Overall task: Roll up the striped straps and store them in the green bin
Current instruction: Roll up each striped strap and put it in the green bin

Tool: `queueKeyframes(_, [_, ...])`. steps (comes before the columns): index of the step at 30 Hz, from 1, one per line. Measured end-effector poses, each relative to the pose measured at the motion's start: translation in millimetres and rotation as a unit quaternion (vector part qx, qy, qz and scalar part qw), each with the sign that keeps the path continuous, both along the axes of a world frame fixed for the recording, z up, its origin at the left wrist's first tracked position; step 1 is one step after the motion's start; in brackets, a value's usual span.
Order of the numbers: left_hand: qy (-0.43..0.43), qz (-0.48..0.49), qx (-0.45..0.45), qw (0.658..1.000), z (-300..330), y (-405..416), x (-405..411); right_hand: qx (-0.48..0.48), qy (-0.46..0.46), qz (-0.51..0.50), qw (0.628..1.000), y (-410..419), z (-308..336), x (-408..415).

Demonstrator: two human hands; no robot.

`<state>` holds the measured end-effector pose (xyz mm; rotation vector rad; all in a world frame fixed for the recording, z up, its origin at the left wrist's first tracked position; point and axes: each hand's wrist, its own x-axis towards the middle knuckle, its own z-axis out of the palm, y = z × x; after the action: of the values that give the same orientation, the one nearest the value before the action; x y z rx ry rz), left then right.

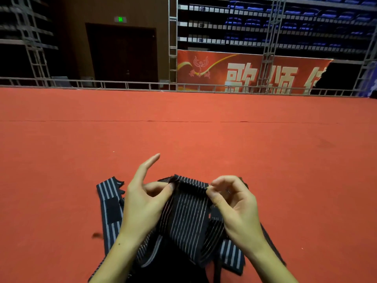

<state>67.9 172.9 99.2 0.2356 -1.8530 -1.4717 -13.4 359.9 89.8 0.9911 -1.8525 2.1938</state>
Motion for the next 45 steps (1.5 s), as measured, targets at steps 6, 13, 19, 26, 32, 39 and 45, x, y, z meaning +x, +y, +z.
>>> queueKeyframes(6, [0.001, 0.080, 0.024, 0.997, -3.4, -33.6, 9.7, -0.038, -0.013, 0.011, 0.999, 17.5, 0.3, -11.1])
queueKeyframes(13, [0.024, -0.016, 0.107, 0.994, 8.7, -7.0, -1.1, 0.102, 0.008, 0.074, 0.992, -18.5, -14.6, 0.2])
queueKeyframes(19, [0.055, -0.017, 0.149, 0.987, 14.9, -15.2, -8.2, 0.109, -0.006, 0.107, 0.988, -24.1, -8.1, -6.0])
queueKeyframes(26, [0.062, -0.037, 0.160, 0.985, 9.6, -18.1, -10.2, 0.077, -0.006, 0.051, 0.996, -40.8, -4.2, -13.3])
queueKeyframes(32, [0.007, -0.092, 0.107, 0.990, -9.4, -22.0, 3.1, 0.014, -0.025, 0.000, 1.000, -43.6, 0.4, -29.3])
queueKeyframes(39, [0.014, -0.104, -0.012, 0.994, -13.1, -22.2, -0.9, -0.014, -0.024, -0.004, 1.000, -37.5, 9.3, -40.4])
queueKeyframes(45, [0.060, -0.026, -0.068, 0.996, -11.6, -20.2, -20.9, 0.037, 0.037, -0.038, 0.998, -35.9, 13.3, -53.7])
